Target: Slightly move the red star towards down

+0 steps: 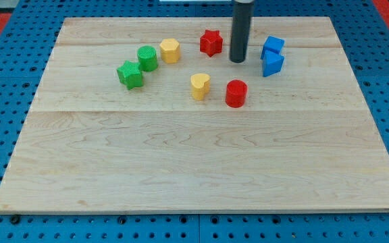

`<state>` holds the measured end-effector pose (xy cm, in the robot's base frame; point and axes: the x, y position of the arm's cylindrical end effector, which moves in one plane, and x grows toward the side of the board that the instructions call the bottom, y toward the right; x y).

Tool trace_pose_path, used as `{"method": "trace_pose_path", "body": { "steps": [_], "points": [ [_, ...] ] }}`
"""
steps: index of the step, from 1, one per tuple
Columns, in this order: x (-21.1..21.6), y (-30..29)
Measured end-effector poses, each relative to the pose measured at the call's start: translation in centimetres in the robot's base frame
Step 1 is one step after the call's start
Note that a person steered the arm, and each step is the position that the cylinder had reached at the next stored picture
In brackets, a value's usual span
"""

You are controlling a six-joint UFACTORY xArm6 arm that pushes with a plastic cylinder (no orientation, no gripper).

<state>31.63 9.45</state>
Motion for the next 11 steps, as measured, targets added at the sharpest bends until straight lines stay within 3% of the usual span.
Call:
{"method": "trace_pose_path", "body": {
  "steps": [4, 5, 6, 9, 11],
  "points": [
    [-0.5, 1.1],
    [-7.4, 1.1],
    [-9.1, 1.1],
    [-9.1, -4.8],
    [-6.0, -5.7]
  ]
}}
